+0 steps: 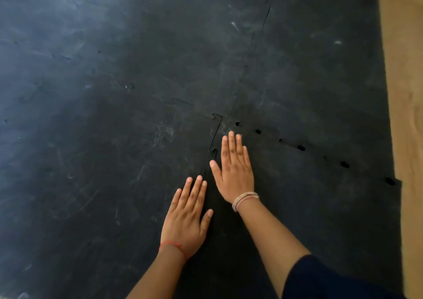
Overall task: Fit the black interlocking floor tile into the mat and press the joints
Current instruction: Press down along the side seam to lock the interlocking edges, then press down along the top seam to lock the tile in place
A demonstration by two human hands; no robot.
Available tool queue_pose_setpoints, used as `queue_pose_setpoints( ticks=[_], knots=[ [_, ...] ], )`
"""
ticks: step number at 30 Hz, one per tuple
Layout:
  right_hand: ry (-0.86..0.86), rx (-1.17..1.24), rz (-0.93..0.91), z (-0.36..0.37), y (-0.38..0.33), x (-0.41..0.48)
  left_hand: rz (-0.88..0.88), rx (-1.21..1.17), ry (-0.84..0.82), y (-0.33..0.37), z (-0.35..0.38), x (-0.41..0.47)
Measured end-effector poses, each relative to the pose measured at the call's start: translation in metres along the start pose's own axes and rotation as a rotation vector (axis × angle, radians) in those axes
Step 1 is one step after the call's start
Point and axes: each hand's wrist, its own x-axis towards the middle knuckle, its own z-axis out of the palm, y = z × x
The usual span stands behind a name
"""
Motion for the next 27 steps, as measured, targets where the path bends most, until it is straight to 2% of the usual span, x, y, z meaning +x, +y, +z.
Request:
queue_pose_setpoints(
  ticks=[5, 15, 20, 23, 27],
  knots=[
    [0.047, -0.030, 0.031, 0.012, -0.001, 0.000, -0.016, 0.010, 0.012, 0.000, -0.001, 0.002],
    [-0.075, -0.024, -0.006, 0.012, 0.003, 0.008, -0.020, 0.030, 0.034, -0.001, -0.001, 0.005],
    [-0.030, 0.170, -0.015, 0.002, 0.022, 0.018, -0.040, 0.024, 0.000, 0.001, -0.006, 0.006],
    [-0.016, -0.033, -0.015, -0.004, 0.042, 0.022, -0.016, 0.022, -0.013, 0.002, -0.006, 0.002],
    [0.016, -0.071, -0.025, 0.004, 0.044, 0.024, -0.042, -0.110, -0.021, 0.004, -0.007, 0.010]
  ],
)
